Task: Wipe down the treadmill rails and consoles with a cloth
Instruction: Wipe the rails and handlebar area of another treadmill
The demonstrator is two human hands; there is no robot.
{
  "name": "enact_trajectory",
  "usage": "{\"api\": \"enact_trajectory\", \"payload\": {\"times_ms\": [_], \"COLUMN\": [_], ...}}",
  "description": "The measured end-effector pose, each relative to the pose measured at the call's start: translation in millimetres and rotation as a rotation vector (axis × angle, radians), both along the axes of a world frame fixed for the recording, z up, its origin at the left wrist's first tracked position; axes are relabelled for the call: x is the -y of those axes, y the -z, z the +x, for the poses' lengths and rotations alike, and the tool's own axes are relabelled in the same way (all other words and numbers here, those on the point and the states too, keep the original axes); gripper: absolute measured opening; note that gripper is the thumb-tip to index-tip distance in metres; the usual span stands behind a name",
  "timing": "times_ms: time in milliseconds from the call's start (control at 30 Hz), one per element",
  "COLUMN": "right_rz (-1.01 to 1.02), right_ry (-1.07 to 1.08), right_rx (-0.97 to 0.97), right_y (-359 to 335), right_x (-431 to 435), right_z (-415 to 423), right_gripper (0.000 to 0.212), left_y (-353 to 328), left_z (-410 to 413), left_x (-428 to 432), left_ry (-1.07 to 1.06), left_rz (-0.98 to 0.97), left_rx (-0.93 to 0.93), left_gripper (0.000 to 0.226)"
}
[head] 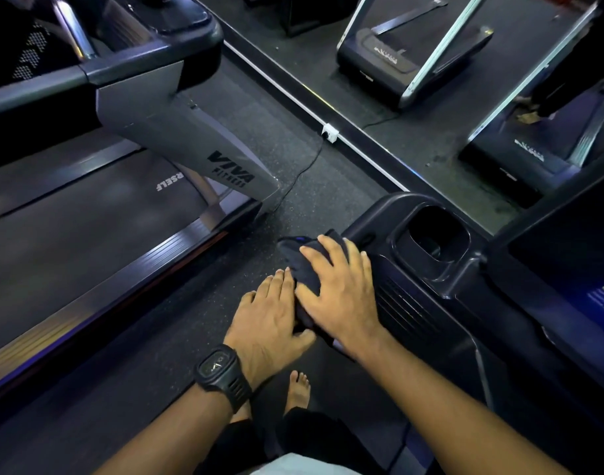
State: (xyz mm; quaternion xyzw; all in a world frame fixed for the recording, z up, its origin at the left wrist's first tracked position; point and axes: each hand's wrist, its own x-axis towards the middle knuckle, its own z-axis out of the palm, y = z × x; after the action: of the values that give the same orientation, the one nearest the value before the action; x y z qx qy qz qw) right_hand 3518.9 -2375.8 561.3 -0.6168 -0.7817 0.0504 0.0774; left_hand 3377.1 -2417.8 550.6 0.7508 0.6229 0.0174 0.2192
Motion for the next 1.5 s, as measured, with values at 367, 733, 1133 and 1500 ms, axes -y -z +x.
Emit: {"api": "enact_trajectory", "payload": {"times_ms": [367, 733, 1133, 1500], "right_rz": [-0.008, -0.031, -0.048, -0.183], "right_ry": [0.022, 0.213, 0.295, 0.225], "right_rx": [0.023, 0.067, 0.187, 0.286], "right_y": [-1.7, -10.1, -17.1, -30.6], "right_x": [-6.4, -17.8, -58.8, -100.5], "right_z": [2.3, 3.4, 50.2, 46.2], "right_gripper": [0.065, 0.055, 0.065, 0.052], "left_y": [1.2, -3.5, -6.4, -3.3], "left_z": [-4.7, 0.7, 19.0, 35.4], "left_x": [8.3, 1.6, -22.4, -48.7], "left_ry": [-0.012, 0.070, 0.124, 0.167], "left_rz": [0.021, 0.032, 0.051, 0.087], "left_rx": [-0.003, 0.034, 0.053, 0.068], "left_gripper": [0.099, 0.099, 0.100, 0.099]}}
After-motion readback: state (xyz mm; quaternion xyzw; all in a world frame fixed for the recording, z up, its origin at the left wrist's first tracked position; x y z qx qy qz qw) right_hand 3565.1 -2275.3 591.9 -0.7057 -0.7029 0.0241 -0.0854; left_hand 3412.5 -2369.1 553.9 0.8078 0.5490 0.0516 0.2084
